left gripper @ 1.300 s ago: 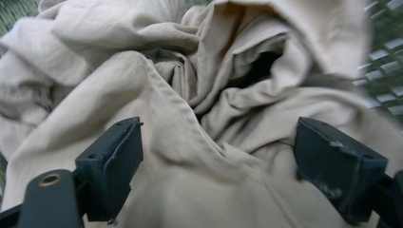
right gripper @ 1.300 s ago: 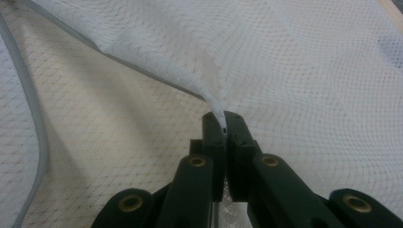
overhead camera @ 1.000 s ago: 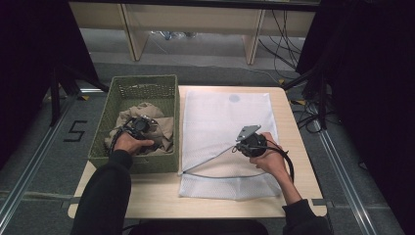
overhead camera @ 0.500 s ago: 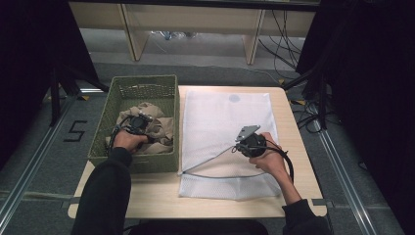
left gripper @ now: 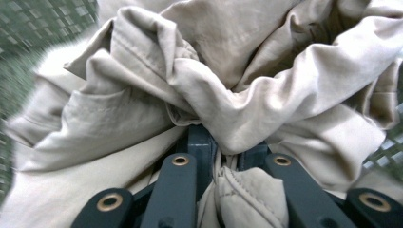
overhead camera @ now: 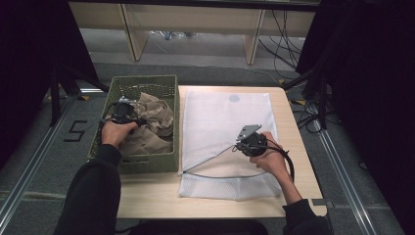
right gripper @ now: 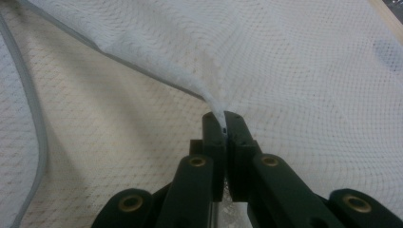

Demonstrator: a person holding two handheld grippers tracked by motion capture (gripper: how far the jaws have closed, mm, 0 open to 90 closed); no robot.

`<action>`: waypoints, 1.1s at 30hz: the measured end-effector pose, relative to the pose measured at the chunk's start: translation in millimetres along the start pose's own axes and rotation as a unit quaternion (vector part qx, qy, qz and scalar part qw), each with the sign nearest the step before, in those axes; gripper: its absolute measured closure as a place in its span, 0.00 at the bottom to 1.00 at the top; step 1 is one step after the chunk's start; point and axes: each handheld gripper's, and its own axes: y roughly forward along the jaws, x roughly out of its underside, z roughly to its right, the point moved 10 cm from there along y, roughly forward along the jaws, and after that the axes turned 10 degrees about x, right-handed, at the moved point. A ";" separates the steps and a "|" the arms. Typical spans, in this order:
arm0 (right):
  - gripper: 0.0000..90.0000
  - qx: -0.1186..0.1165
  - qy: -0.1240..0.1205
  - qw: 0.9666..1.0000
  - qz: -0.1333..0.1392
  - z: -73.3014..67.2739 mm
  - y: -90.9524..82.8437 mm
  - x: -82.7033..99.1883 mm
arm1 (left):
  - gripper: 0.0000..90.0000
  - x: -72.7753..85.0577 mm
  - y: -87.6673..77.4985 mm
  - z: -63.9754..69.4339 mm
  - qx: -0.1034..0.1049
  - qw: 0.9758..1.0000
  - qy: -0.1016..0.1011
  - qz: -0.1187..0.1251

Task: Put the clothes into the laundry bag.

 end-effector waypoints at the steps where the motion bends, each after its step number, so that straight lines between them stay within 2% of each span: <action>1: 0.99 0.000 -0.001 1.000 0.001 0.2 0.1 -0.2 | 0.89 -4.1 -5.7 0.6 0.002 1.000 0.000 0.009; 4: 0.99 0.003 0.000 1.000 0.001 0.9 -0.3 -0.4 | 0.89 -20.9 -23.3 3.3 0.005 0.998 -0.015 0.061; 8: 0.99 0.000 0.001 1.000 0.001 0.5 -0.5 -0.3 | 0.90 -37.0 -49.4 6.0 0.013 0.995 -0.018 0.093; 10: 0.99 -0.002 0.002 1.000 0.002 0.4 -0.4 -0.7 | 0.90 -39.6 -54.0 7.8 0.017 0.995 -0.020 0.098; 12: 0.99 -0.001 -0.005 1.000 0.007 2.2 -0.6 -1.4 | 0.90 -45.7 -63.1 13.5 0.033 0.992 -0.030 0.118; 14: 0.99 -0.001 -0.004 1.000 0.007 2.0 -0.9 -1.5 | 0.90 -48.0 -69.7 18.4 0.042 0.991 -0.032 0.120; 15: 0.99 0.000 0.001 1.000 0.007 2.2 -1.3 -2.0 | 0.90 -50.5 -77.9 23.9 0.045 0.991 -0.024 0.124; 16: 0.99 0.000 0.003 1.000 0.006 1.8 -2.1 -1.8 | 0.90 -50.5 -77.9 23.9 0.045 0.991 -0.024 0.124; 19: 0.99 0.002 0.007 1.000 0.005 1.9 -2.4 -1.7 | 0.90 -56.4 -93.7 35.3 0.062 0.988 -0.021 0.138; 20: 0.99 -0.001 0.000 1.000 0.010 2.9 -2.0 -2.8 | 0.90 -58.6 -99.4 39.1 0.069 0.987 -0.019 0.142; 22: 0.99 -0.003 0.011 1.000 0.005 1.3 -2.8 -2.1 | 0.90 -61.7 -107.8 45.3 0.083 0.985 -0.019 0.150; 25: 0.99 0.001 0.005 1.000 0.009 2.5 -3.4 -3.1 | 0.90 -64.4 -120.6 53.9 0.090 0.984 -0.017 0.152; 28: 0.99 0.001 0.005 1.000 0.009 2.5 -3.3 -3.1 | 0.90 -68.2 -131.6 62.2 0.104 0.981 -0.019 0.163; 29: 0.99 -0.001 -0.005 1.000 0.014 3.3 -2.6 -4.1 | 0.90 -68.8 -134.7 65.7 0.109 0.981 -0.018 0.162; 30: 0.99 -0.001 -0.005 1.000 0.014 3.3 -2.6 -4.1 | 0.90 -69.0 -136.6 67.7 0.110 0.981 -0.017 0.161; 32: 0.99 -0.002 0.011 1.000 0.008 2.0 -3.3 -3.2 | 0.90 -69.7 -141.5 74.3 0.118 0.980 -0.012 0.160; 33: 0.99 0.000 0.009 1.000 0.009 3.0 -3.3 -3.0 | 0.90 -70.9 -147.4 81.2 0.126 0.979 -0.011 0.163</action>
